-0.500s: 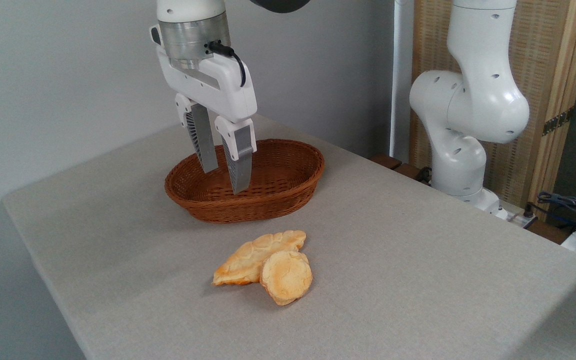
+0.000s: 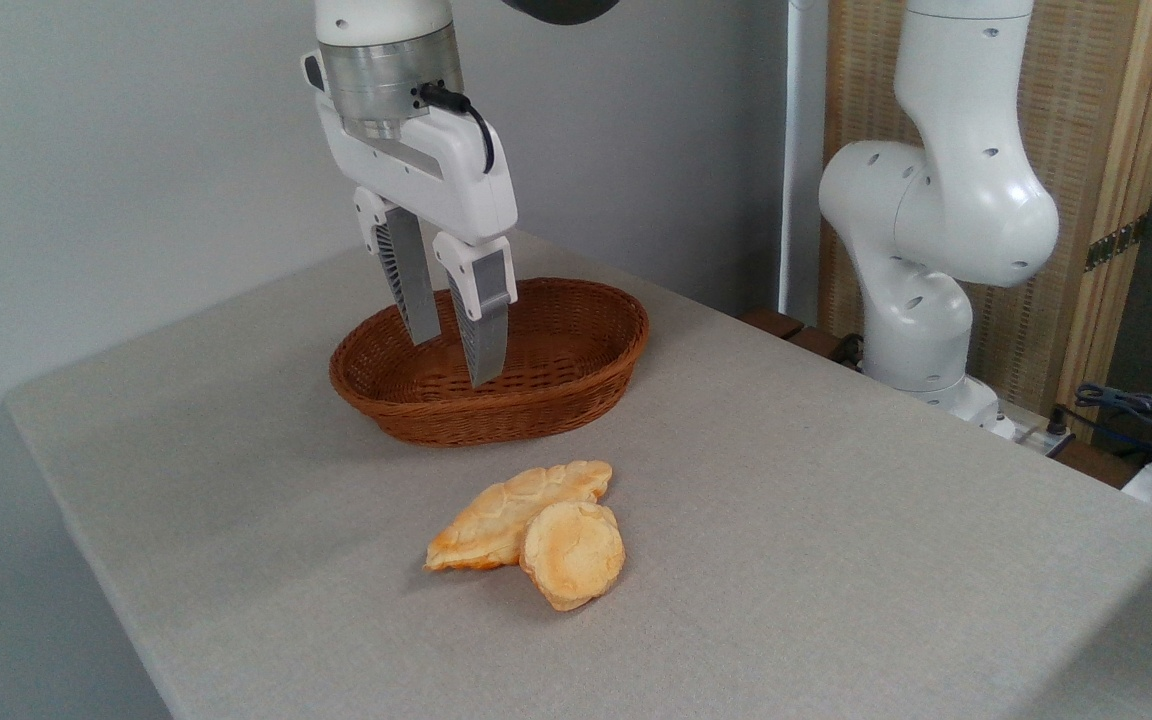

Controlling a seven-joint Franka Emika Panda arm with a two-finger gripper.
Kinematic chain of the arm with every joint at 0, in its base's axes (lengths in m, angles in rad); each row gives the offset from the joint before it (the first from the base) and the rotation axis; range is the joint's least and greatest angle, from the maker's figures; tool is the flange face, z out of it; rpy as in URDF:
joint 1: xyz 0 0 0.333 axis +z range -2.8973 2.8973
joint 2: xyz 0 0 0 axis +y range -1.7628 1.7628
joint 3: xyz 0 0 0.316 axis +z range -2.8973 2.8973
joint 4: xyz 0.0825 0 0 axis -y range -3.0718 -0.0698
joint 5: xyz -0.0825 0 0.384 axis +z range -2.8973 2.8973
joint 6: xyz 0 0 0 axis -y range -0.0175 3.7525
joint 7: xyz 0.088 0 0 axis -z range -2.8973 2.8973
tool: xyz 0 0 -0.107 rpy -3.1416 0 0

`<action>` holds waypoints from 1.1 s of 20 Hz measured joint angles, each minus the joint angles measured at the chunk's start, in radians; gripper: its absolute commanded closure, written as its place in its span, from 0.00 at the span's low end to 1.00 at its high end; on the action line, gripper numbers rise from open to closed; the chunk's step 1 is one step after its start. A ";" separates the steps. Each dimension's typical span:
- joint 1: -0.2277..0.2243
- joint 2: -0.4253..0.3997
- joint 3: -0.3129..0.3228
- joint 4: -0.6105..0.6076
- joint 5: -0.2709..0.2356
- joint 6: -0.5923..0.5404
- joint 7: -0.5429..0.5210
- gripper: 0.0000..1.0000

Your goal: Put bread into the basket

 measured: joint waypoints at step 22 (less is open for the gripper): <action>0.016 0.053 0.195 -0.163 0.012 0.117 0.172 0.00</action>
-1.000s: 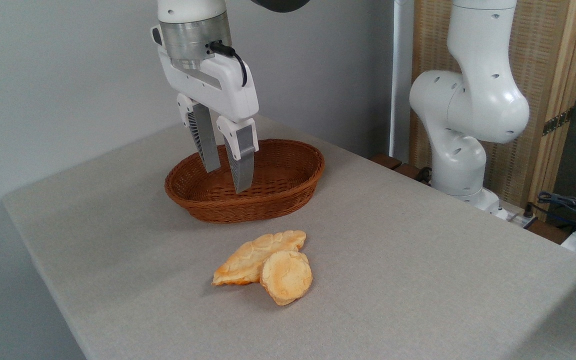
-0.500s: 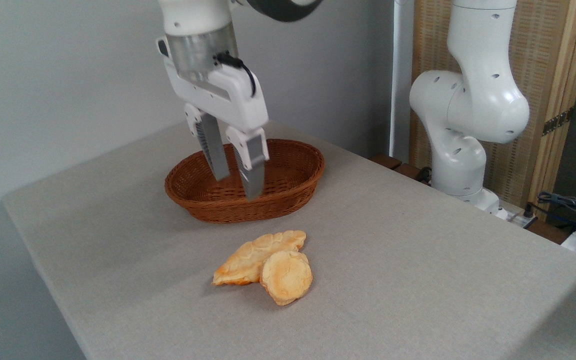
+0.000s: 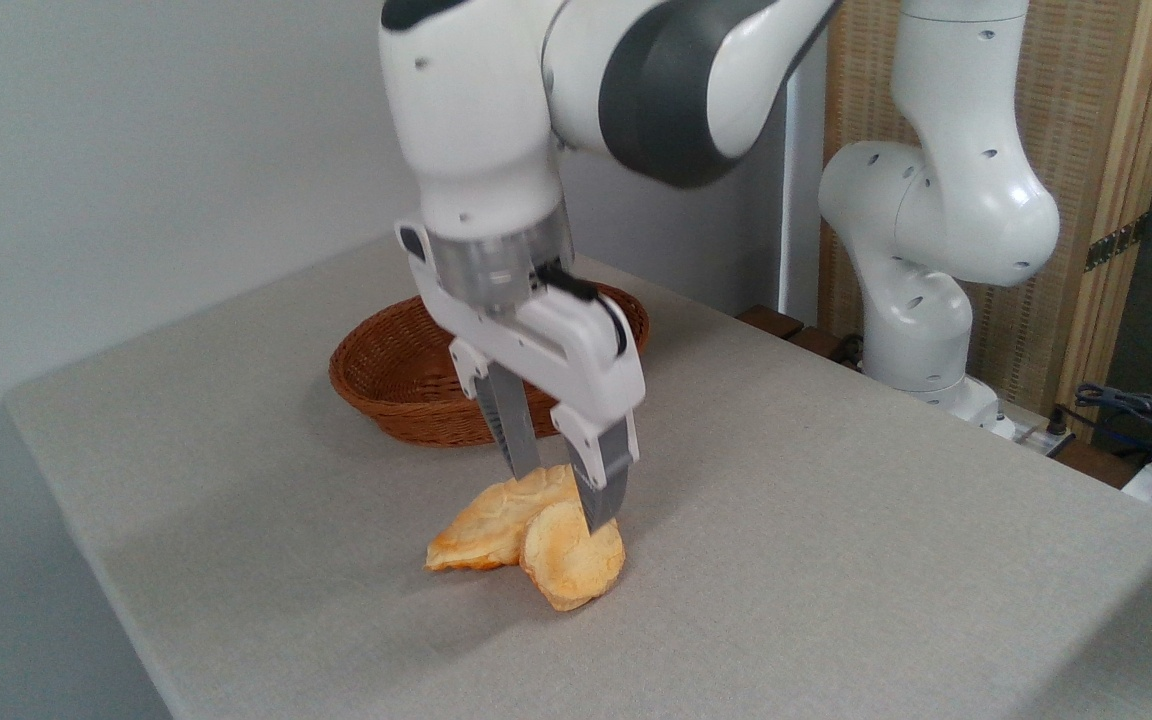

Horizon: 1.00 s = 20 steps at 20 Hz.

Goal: Put bread into the basket
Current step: 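Lower the gripper down onto the small round bread piece, then close the gripper fingers around the small round bread piece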

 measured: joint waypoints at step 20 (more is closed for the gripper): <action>-0.002 0.115 0.003 -0.011 0.000 0.029 0.029 0.46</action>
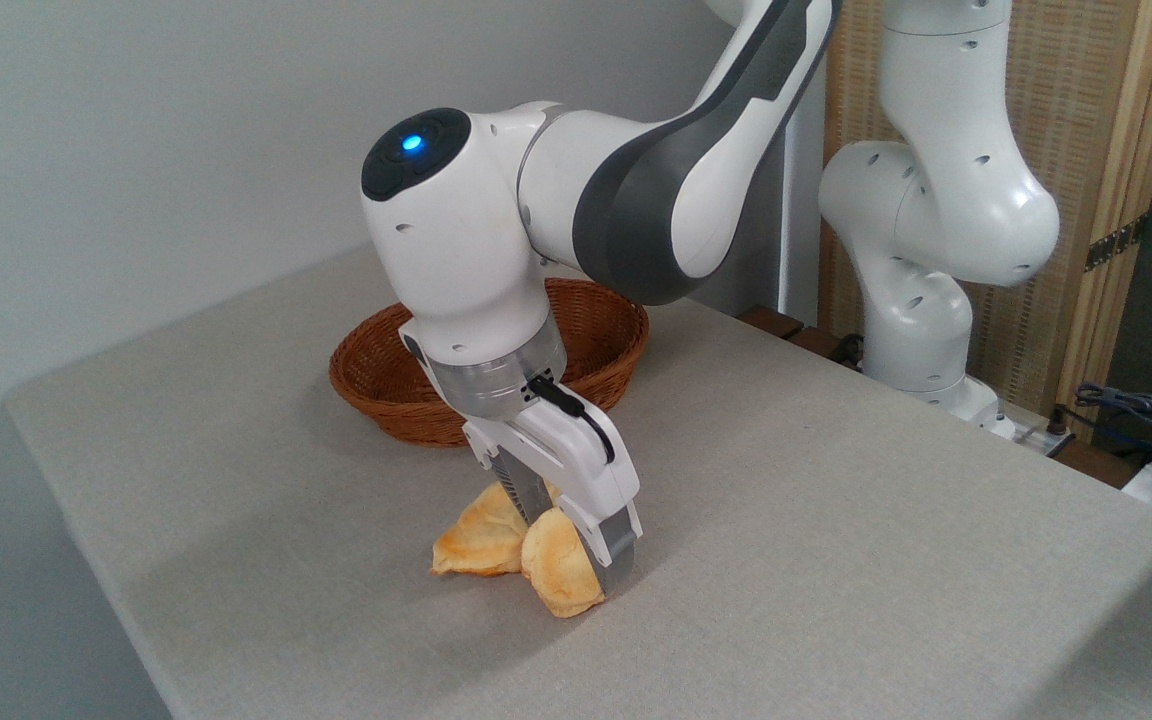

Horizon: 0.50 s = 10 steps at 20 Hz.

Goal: Put bread into the basket
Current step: 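Close the gripper fingers around the small round bread piece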

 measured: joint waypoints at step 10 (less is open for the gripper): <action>0.000 -0.001 0.008 0.001 0.000 0.000 0.009 0.41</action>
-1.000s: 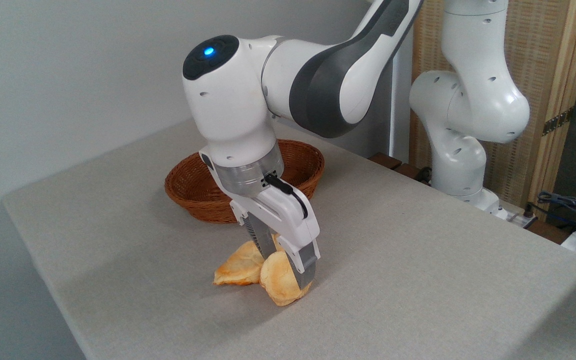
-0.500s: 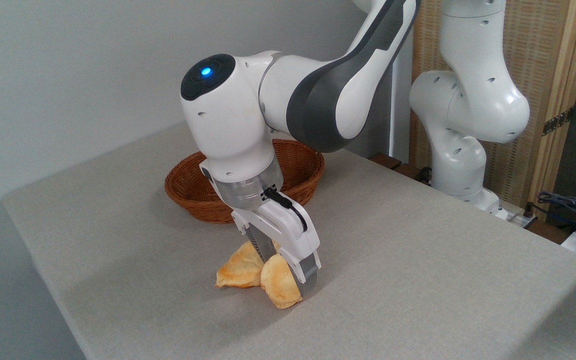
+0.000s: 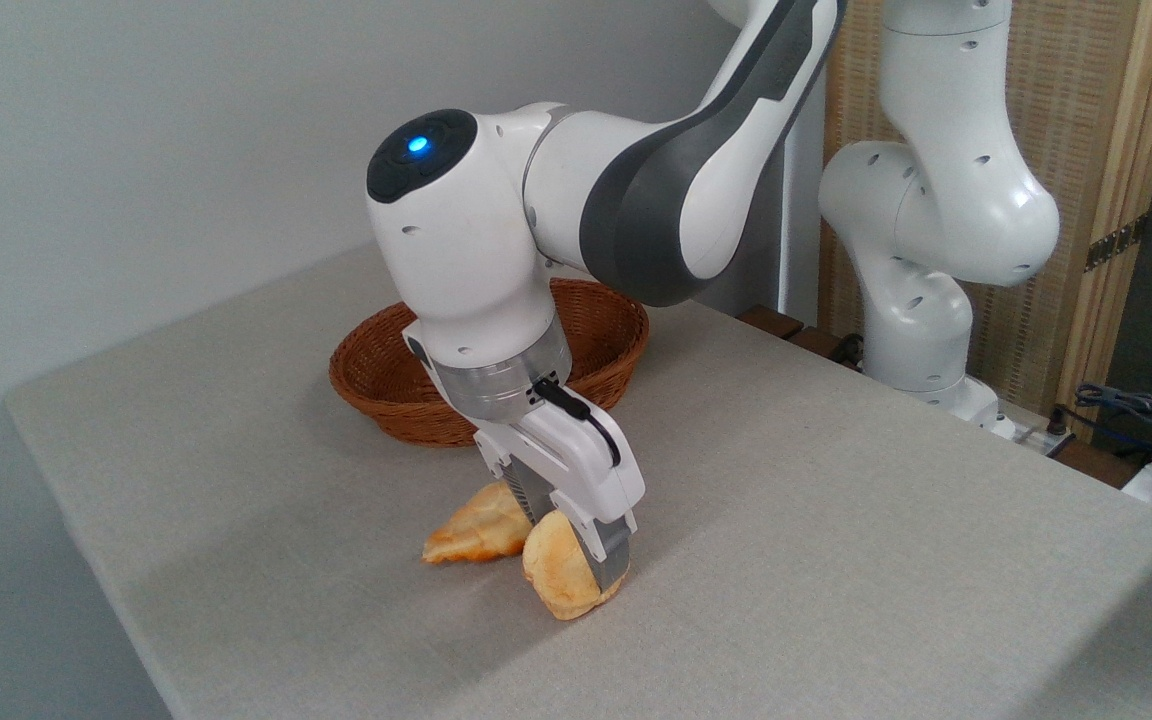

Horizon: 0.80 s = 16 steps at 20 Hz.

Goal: Put bread into the basket
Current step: 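Close the gripper fingers around the small round bread piece, then lift the round bread and carry it over the wicker basket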

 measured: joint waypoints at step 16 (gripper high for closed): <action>-0.021 -0.137 -0.142 0.059 -0.057 -0.051 -0.006 0.34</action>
